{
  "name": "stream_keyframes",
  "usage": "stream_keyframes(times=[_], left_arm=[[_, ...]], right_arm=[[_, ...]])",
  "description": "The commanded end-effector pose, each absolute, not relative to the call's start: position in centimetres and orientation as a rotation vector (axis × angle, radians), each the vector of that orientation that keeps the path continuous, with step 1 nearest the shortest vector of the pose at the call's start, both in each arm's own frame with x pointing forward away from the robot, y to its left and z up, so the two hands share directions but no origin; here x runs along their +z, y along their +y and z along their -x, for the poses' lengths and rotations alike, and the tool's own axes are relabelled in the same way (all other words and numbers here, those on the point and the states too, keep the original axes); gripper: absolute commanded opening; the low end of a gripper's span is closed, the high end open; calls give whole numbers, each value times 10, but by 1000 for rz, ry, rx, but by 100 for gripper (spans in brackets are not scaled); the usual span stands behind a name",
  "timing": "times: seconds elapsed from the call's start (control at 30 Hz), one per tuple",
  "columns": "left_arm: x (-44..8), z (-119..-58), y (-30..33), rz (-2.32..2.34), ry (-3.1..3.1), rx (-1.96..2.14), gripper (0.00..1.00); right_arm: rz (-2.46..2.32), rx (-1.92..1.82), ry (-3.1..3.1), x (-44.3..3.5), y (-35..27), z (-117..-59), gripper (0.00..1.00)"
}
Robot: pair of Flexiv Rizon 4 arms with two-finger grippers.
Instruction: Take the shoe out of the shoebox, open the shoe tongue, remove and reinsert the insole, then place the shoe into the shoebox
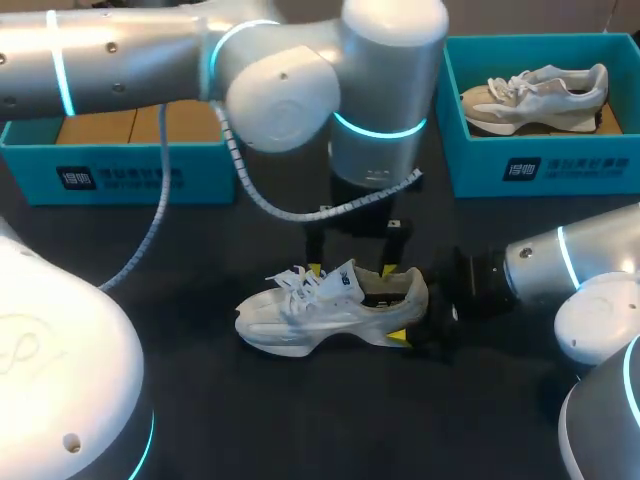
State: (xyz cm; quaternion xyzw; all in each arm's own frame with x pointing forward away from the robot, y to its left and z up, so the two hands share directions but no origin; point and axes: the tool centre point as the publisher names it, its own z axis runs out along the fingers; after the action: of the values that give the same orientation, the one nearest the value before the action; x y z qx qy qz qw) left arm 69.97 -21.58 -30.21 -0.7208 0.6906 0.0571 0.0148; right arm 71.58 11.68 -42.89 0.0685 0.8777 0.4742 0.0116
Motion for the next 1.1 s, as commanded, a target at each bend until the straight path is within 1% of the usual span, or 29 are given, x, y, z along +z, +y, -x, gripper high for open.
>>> stream_keyframes(times=[0.03,0.7,1.1], left_arm=[[-315,-701,-228,2200,2118,258,100],[-353,-695,-214,2131,2024,374,100],[-333,-691,-183,2062,1952,408,100]], right_arm=[[-215,1475,2738,-432,120,-717,0],[-215,1475,2738,-432,120,-717,0],[-215,1475,2738,-432,120,-717,0]])
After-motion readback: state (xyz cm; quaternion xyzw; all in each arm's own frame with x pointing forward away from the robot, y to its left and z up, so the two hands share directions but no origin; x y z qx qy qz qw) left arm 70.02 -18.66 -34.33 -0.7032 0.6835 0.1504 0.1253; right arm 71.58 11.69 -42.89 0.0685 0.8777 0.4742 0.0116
